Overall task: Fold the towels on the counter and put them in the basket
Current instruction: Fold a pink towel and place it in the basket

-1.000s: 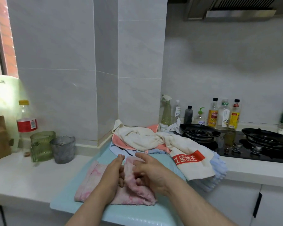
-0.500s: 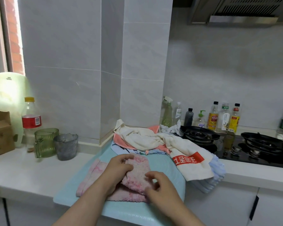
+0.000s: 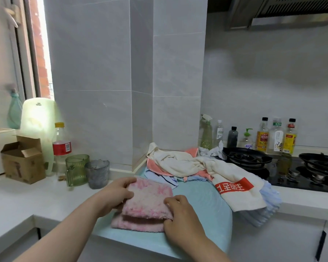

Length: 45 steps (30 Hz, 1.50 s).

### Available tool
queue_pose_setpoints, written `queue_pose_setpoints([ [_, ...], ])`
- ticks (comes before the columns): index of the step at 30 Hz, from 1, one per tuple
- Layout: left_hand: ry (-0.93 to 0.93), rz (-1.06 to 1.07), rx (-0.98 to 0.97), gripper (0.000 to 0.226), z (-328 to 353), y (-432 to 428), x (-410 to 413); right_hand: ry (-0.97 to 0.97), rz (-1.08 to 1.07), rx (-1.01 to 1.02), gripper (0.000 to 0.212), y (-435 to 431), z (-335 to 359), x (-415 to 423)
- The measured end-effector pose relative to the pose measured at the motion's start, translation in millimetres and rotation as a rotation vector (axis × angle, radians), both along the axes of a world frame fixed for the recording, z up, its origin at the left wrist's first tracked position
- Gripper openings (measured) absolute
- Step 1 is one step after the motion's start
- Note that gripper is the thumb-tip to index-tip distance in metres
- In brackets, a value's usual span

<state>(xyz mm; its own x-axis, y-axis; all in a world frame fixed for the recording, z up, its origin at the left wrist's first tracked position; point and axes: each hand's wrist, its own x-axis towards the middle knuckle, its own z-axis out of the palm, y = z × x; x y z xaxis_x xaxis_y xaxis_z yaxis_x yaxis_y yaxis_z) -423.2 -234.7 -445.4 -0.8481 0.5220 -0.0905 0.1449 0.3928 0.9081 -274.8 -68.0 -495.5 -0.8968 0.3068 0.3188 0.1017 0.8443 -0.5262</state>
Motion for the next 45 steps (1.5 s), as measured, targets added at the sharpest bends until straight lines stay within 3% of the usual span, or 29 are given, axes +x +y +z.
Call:
queue_pose_setpoints([
  [6, 0.017, 0.033, -0.137, 0.062, -16, -6, -2, -0.036, 0.136, 0.145, 0.049, -6, -7, 2],
  [12, 0.070, 0.003, -0.230, 0.062, -16, -9, -9, -0.030, 0.311, 0.145, 0.052, -2, -1, 3],
  [16, 0.300, -0.039, -0.386, 0.059, -24, -11, -13, 0.086, 0.258, 0.052, 0.032, -2, 7, -12],
  [18, 0.517, 0.012, -0.451, 0.052, -24, -10, -13, 0.105, 0.165, 0.082, 0.035, 0, 10, -20],
  [20, 0.675, -0.062, -0.479, 0.050, -21, -2, -8, -0.048, 0.135, 0.169, 0.042, 1, 9, -26],
  [22, 0.658, -0.224, -0.571, 0.052, -22, 7, -2, -0.225, 0.139, 0.251, 0.048, -2, 6, -25],
  [25, 0.602, -0.328, -0.756, 0.055, -38, 7, -2, -0.332, 0.130, 0.276, 0.052, -3, 5, -25],
  [28, 0.595, -0.313, -0.733, 0.055, -46, 5, -6, -0.322, 0.082, 0.110, 0.048, -1, 10, -33],
  [32, 0.597, -0.309, -0.707, 0.055, -49, 6, -5, -0.238, -0.166, -0.566, 0.024, -2, 27, -35],
  [33, 0.597, -0.303, -0.700, 0.054, -50, 5, -5, -0.225, -0.181, -0.651, 0.016, -5, 30, -33],
  [35, 0.598, -0.288, -0.679, 0.054, -52, 4, -5, -0.215, -0.179, -0.630, 0.019, -12, 31, -33],
  [39, 0.572, -0.257, -0.590, 0.053, -55, 1, -2, -0.197, -0.163, -0.398, 0.061, -26, 25, -33],
  [45, 0.585, -0.074, -0.076, 0.060, -16, 0, 7, 0.051, 0.017, -0.125, 0.074, -27, 40, -17],
])
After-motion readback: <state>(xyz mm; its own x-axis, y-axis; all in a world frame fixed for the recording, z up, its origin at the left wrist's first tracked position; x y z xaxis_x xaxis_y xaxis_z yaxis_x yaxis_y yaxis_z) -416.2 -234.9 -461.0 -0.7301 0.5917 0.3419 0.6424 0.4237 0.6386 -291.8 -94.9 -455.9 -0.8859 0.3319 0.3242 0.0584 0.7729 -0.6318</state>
